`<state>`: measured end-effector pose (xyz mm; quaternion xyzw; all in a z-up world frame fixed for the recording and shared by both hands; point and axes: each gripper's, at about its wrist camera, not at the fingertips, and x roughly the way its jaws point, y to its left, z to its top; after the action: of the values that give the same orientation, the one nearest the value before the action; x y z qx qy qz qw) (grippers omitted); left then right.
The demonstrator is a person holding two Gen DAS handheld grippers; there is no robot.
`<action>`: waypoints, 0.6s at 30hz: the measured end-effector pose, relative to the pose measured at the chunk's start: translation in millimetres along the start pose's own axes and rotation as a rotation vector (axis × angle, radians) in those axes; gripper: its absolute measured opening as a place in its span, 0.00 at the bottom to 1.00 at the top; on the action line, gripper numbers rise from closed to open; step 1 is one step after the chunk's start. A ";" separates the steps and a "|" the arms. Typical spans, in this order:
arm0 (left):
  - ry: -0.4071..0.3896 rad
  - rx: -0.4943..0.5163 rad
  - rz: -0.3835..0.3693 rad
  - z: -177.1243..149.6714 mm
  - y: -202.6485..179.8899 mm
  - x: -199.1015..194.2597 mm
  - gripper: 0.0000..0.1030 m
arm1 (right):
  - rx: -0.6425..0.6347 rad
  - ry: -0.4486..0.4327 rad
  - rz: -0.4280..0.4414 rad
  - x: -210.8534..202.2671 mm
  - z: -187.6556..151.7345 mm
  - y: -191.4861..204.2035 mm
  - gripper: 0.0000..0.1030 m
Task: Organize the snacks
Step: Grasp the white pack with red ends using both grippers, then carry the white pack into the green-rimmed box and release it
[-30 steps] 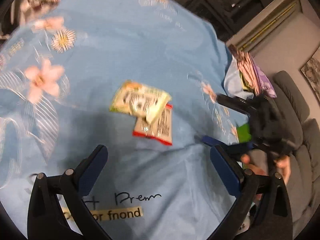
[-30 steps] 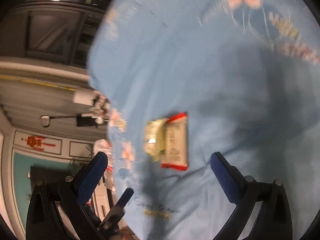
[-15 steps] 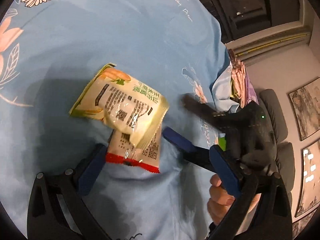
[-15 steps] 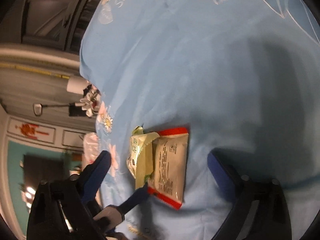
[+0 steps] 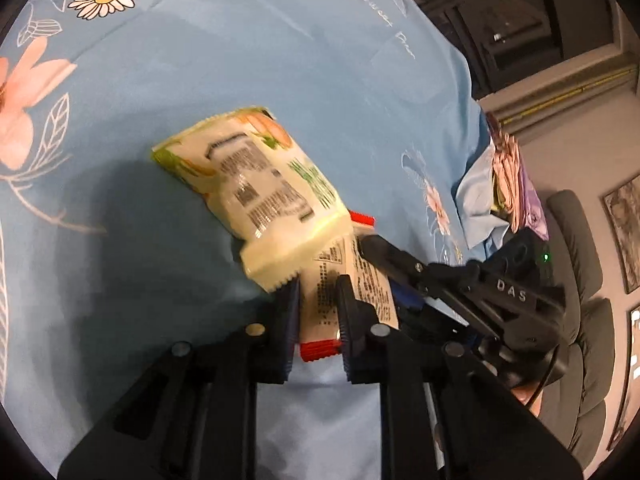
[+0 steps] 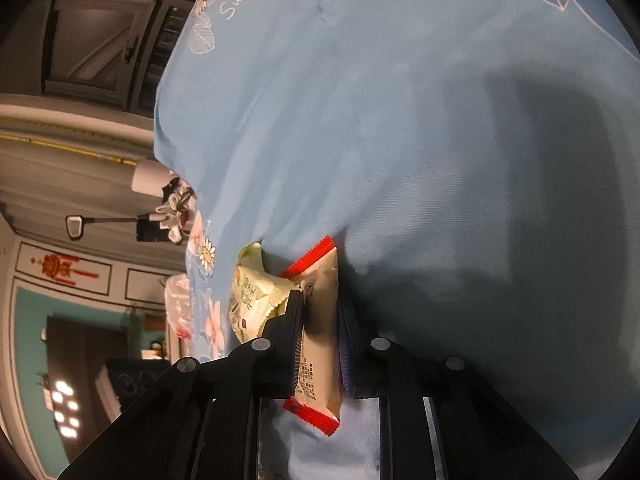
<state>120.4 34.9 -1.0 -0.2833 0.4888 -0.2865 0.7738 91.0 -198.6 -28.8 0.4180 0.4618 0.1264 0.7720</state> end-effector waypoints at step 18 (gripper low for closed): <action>0.060 0.228 -0.126 -40.4 -143.9 -7.8 0.04 | -0.055 -0.196 0.021 -147.6 -5.3 13.5 0.17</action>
<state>56.6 -63.2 92.4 -0.2148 0.4574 -0.3964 0.7665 9.3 -273.2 69.9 0.4120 0.3759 0.1058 0.8233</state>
